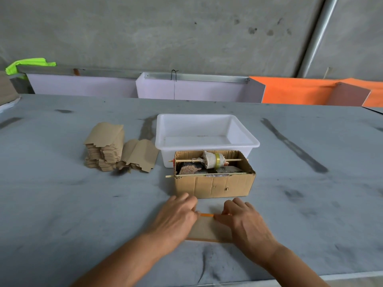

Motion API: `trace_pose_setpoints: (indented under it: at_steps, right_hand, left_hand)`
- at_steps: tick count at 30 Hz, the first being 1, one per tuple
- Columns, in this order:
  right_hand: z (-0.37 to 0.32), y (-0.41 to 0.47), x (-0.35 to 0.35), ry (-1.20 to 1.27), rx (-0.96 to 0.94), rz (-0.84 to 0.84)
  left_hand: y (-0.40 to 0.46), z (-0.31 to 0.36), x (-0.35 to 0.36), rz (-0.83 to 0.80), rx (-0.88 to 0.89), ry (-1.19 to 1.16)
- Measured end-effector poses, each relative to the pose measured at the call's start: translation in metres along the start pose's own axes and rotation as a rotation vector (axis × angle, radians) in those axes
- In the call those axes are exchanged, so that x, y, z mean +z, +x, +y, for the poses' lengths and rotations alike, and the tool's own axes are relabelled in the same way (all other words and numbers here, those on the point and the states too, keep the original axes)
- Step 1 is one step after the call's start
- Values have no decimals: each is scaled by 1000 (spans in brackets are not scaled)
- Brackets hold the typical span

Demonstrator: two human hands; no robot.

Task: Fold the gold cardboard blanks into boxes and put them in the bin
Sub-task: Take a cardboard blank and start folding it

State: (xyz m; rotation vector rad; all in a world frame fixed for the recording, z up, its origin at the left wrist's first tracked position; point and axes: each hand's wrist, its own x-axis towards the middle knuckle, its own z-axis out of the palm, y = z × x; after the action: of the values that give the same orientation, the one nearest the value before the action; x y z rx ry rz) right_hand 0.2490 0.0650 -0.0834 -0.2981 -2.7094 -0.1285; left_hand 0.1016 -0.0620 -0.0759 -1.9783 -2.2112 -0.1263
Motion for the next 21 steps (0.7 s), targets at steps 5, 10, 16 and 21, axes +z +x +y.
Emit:
trace_pose_setpoints:
  at_steps: [5, 10, 16, 21]
  right_hand:
    - [2, -20, 3, 190, 152, -21]
    - [10, -36, -7, 533, 239, -155]
    - [10, -39, -1, 547, 217, -74]
    - [10, -31, -11, 917, 522, 6]
  left_hand:
    - [-22, -9, 5, 146, -76, -173]
    - [-26, -16, 14, 168, -117, -307]
    - [-33, -23, 9, 35, -131, -537]
    - [-25, -16, 11, 304, -358, -844]
